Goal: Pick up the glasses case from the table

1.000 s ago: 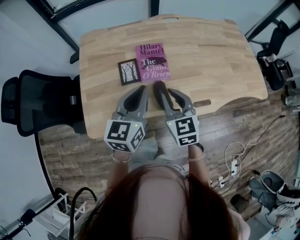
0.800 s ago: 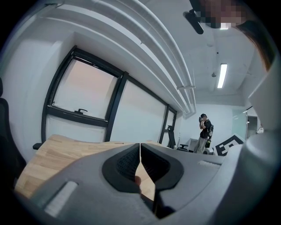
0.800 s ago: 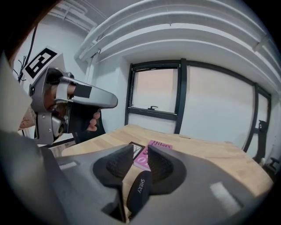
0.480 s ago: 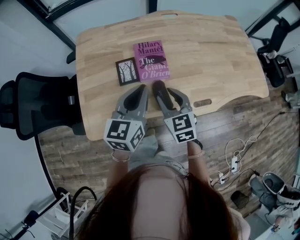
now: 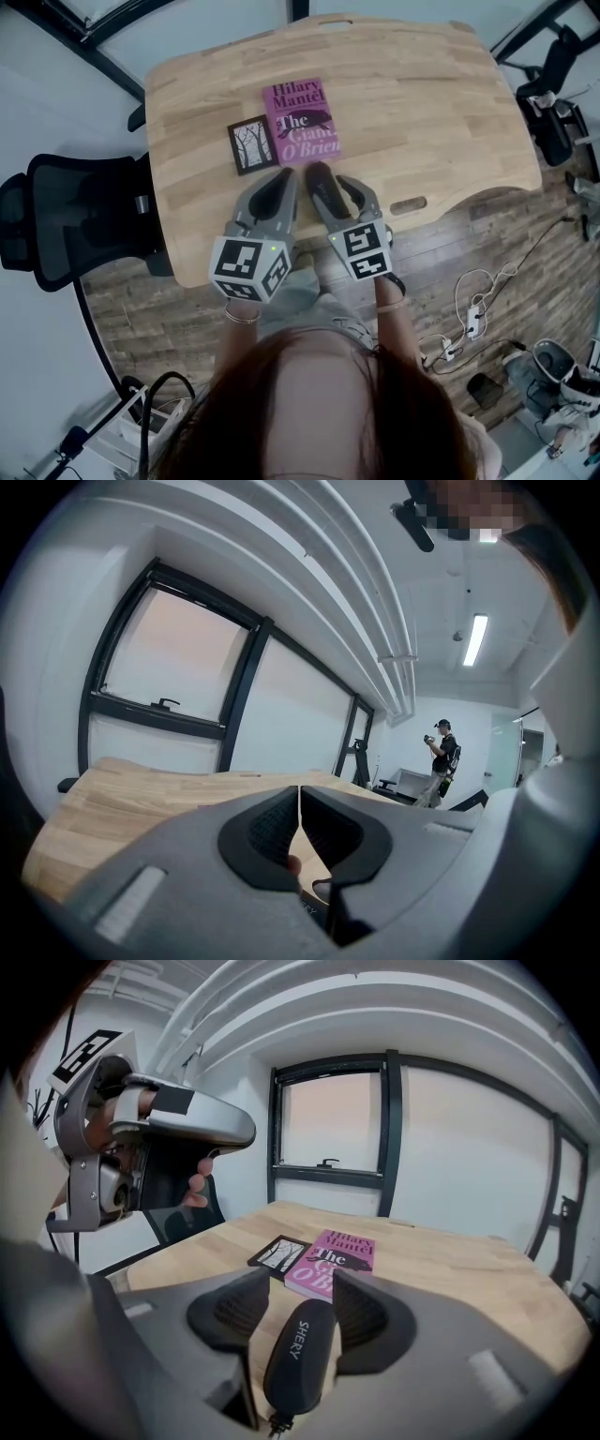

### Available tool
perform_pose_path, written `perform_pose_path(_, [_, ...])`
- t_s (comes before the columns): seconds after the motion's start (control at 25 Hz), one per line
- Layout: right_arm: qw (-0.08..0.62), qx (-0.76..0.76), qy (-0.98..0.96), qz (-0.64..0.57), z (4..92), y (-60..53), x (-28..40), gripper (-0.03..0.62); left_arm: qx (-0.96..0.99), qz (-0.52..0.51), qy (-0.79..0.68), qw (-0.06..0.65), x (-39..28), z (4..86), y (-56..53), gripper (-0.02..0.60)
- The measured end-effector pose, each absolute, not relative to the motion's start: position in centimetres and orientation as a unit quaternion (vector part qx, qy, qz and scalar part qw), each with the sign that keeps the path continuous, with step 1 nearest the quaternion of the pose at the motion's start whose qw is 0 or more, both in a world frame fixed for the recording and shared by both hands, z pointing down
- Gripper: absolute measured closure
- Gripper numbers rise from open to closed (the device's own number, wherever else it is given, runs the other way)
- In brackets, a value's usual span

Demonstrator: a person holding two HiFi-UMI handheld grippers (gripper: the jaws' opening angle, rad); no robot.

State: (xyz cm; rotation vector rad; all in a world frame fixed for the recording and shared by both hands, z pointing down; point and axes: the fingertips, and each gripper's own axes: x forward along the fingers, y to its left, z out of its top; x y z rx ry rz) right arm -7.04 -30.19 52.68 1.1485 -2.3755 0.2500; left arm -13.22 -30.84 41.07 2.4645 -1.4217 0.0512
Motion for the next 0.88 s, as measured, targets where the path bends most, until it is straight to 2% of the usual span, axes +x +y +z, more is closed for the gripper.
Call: perform_pose_path(0.88, [0.283,0.406,-0.852,0.170,60.0,-32.1,-7.0,0.299,0.868,0.037,-0.469,0.160,-12.7,43.3,-33.9,0.571])
